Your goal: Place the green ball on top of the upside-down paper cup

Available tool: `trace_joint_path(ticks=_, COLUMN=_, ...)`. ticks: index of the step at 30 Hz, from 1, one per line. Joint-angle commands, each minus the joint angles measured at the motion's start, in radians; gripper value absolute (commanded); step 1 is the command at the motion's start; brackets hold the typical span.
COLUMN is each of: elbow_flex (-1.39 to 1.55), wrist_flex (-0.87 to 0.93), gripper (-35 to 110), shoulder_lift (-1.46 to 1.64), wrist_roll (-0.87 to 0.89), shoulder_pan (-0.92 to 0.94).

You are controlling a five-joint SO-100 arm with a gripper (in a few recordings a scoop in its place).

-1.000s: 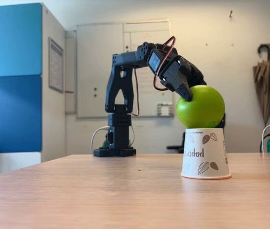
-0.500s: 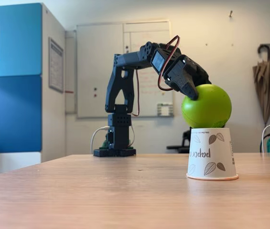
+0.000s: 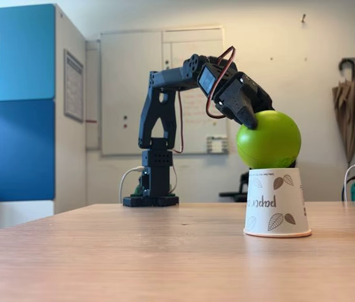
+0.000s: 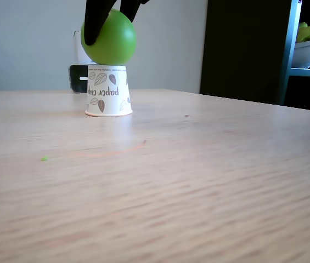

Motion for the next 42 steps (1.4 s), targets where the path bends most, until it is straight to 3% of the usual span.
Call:
trace_joint_path(ticks=1, elbow_flex=-0.034, wrist_flex=-0.021, gripper=36, shoulder_lift=0.025, wrist_roll=-0.008, shoulder_pan=0.009)
trace_joint_path(ticks=25, elbow_flex=-0.035, wrist_flex=-0.026, gripper=45, shoulder_lift=0.083, wrist_roll=-0.035, shoulder_pan=-0.003)
trace_joint_path(ticks=34, elbow_flex=0.006, wrist_flex=-0.031, gripper=45, shoulder_lift=0.304, wrist_roll=-0.083, shoulder_pan=-0.021)
trace_joint_path(ticks=42, elbow_flex=0.334, wrist_flex=-0.095, gripper=35, shoulder_lift=0.686, wrist_roll=-0.078, shoulder_pan=0.089)
